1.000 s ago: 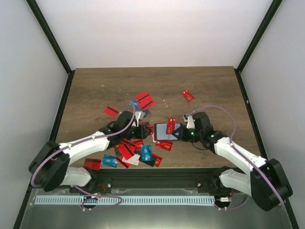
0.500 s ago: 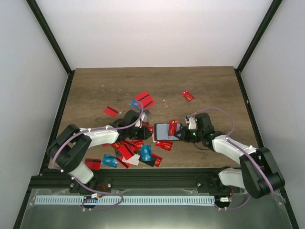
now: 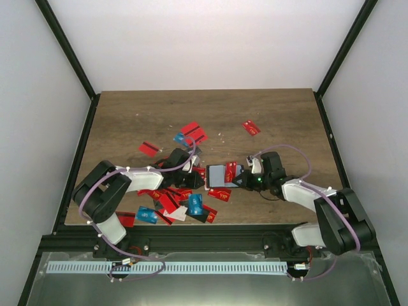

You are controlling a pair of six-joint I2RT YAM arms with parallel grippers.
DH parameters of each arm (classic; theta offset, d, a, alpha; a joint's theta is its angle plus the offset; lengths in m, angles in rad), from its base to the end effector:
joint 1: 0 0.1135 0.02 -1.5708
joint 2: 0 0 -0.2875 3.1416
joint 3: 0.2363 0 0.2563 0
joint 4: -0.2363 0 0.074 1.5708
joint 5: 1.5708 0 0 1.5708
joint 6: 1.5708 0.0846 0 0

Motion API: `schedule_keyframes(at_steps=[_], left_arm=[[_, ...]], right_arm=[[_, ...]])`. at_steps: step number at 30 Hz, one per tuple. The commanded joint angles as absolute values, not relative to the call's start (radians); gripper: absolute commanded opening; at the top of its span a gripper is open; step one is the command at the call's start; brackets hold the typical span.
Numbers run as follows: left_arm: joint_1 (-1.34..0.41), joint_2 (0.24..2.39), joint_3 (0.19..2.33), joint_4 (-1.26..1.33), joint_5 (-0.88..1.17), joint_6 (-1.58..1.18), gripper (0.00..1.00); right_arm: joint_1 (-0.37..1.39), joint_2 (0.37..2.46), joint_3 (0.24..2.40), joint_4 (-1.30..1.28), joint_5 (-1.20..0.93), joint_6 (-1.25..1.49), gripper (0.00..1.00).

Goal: Put the credit cards into the card holder

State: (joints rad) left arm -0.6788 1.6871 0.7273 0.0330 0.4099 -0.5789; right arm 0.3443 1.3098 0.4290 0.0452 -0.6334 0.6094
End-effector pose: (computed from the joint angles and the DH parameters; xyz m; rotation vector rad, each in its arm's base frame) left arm 0.2407 -0.2375 0.1082 0.3204 2.6751 -0.9793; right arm 0.2147 0.1302 0.1318 0.0178 2.5395 1.1790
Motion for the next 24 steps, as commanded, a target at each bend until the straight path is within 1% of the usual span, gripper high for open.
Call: schedule_keyframes(at_steps=[1, 16, 24], left_arm=[[-0.675, 1.699, 0.749, 0.066, 0.432, -0.567, 0.2], [-0.675, 1.711, 0.753, 0.066, 0.442, -0.566, 0.2], [-0.676, 1.723, 0.755, 0.08, 0.451, -0.57, 0.19]], right_arm=[[0.328, 1.345, 0.428, 0.092, -0.652, 0.59, 0.01], [0.299, 1.384, 0.417, 0.141, -0.698, 0.599, 0.01], [0.3, 1.437, 0.392, 0.215, -0.746, 0.638, 0.01]])
